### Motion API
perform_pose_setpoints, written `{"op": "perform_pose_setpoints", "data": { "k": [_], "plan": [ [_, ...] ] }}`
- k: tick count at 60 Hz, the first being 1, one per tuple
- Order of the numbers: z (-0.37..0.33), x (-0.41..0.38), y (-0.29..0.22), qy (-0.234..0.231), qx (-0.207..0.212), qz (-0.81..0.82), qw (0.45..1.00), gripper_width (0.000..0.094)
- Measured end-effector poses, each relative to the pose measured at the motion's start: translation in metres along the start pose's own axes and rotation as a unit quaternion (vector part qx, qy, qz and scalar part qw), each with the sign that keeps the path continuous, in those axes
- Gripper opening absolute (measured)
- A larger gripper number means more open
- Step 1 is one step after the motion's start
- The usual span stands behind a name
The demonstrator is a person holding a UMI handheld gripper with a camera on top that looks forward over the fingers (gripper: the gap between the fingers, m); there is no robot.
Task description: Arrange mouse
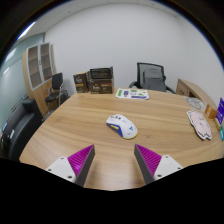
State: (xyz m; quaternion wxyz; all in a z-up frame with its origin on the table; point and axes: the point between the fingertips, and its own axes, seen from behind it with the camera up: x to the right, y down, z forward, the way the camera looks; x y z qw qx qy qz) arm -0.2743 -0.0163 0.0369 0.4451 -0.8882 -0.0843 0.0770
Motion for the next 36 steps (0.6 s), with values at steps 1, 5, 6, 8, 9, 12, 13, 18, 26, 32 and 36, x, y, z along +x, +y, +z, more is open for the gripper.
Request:
{"op": "perform_pose_setpoints", "data": {
  "k": [1, 5, 6, 8, 9, 12, 13, 18, 26, 32, 36],
  "plan": [
    [0.008, 0.006, -0.001, 0.001, 0.0, -0.007, 1.0, 0.0827],
    [0.039, 0.028, -0.001, 0.004, -0.011, -0.021, 1.0, 0.0828],
    [0.046, 0.029, -0.002, -0.001, -0.012, -0.021, 1.0, 0.0827],
    [0.059, 0.029, -0.004, -0.015, -0.014, -0.023, 1.0, 0.0826],
    [0.065, 0.03, -0.005, -0.021, -0.015, -0.024, 0.999, 0.0827],
    [0.08, 0.035, -0.007, -0.027, -0.02, -0.026, 0.999, 0.0835],
    [0.085, 0.037, -0.007, -0.027, -0.021, -0.027, 0.999, 0.0836],
    [0.102, 0.046, -0.021, -0.022, -0.006, -0.032, 0.999, 0.0832],
    [0.125, 0.05, -0.04, -0.018, 0.01, -0.034, 0.999, 0.0844],
    [0.142, 0.054, -0.052, -0.011, 0.014, -0.033, 0.999, 0.0845],
    [0.152, 0.062, -0.06, 0.0, 0.015, -0.027, 1.0, 0.0842]
  ]
}}
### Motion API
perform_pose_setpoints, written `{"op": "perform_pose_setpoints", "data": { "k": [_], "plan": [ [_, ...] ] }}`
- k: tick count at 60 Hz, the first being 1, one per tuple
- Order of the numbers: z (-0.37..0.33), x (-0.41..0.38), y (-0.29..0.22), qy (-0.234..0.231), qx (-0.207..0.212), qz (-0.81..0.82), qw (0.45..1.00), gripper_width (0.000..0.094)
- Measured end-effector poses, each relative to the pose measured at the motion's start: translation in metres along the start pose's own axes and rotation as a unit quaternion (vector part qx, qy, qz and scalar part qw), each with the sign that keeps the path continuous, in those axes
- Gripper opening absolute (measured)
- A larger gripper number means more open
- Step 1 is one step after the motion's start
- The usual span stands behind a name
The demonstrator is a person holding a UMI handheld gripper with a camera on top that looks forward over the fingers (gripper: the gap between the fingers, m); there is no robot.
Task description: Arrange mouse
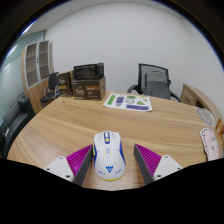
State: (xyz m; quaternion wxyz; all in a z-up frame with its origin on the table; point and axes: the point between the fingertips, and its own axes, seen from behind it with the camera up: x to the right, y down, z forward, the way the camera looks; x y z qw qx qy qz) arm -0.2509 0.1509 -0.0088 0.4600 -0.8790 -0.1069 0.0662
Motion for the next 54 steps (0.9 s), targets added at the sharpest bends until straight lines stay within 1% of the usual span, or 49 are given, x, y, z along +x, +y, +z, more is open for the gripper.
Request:
{"op": "perform_pose_setpoints", "data": {
  "k": [3, 5, 8, 9, 13, 19, 25, 27, 33, 36, 38, 42, 46, 51, 54],
  "plan": [
    [0.009, 0.005, -0.005, 0.007, 0.0, 0.008, 1.0, 0.0832],
    [0.012, 0.008, -0.007, 0.013, -0.001, 0.011, 1.0, 0.0778],
    [0.016, 0.01, -0.01, 0.02, -0.002, 0.015, 1.0, 0.0643],
    [0.017, 0.013, -0.009, 0.026, -0.003, 0.019, 0.999, 0.0516],
    [0.016, 0.014, -0.008, 0.035, -0.01, 0.04, 0.999, 0.0483],
    [0.017, 0.014, -0.007, 0.033, -0.033, 0.046, 0.998, 0.0387],
    [0.011, 0.016, -0.014, 0.006, -0.043, 0.06, 0.997, 0.0357],
    [0.004, 0.031, -0.024, 0.009, -0.028, 0.068, 0.997, 0.0356],
    [-0.029, 0.131, -0.063, 0.066, 0.016, 0.101, 0.993, 0.0355],
    [-0.044, 0.193, -0.075, 0.097, 0.03, 0.11, 0.989, 0.0354],
    [-0.054, 0.236, -0.075, 0.121, 0.031, 0.108, 0.986, 0.0354],
    [-0.068, 0.318, -0.061, 0.161, 0.017, 0.097, 0.982, 0.0352],
    [-0.074, 0.374, -0.039, 0.191, -0.013, 0.1, 0.976, 0.0353],
    [-0.073, 0.417, -0.013, 0.204, -0.041, 0.112, 0.972, 0.0352],
    [-0.067, 0.429, -0.001, 0.199, -0.052, 0.118, 0.972, 0.0352]
  ]
}}
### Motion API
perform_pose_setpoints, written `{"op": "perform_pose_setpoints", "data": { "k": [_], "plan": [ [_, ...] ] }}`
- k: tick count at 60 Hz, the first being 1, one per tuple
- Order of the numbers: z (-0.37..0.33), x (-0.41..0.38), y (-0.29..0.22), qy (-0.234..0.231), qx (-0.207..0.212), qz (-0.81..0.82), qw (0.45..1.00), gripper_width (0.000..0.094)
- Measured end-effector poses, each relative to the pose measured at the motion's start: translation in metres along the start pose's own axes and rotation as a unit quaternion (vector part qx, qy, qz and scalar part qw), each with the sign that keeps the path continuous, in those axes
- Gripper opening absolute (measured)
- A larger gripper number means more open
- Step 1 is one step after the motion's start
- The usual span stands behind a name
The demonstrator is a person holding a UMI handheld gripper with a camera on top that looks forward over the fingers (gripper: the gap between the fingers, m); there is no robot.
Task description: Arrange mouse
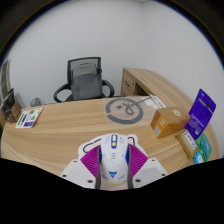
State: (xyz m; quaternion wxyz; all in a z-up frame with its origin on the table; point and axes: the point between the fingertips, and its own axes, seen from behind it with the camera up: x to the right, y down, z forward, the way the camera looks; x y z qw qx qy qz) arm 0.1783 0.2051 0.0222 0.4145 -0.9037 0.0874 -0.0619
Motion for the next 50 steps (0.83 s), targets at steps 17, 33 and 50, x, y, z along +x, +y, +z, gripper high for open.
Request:
{"op": "perform_pose_setpoints", "data": {
  "k": [17, 33, 50],
  "plan": [
    [0.02, 0.001, 0.023, -0.035, -0.03, 0.01, 0.999, 0.0466],
    [-0.025, -0.008, 0.022, -0.029, -0.025, 0.005, 0.999, 0.0831],
    [-0.134, -0.043, 0.046, -0.05, 0.001, 0.013, 0.999, 0.0829]
  ]
}}
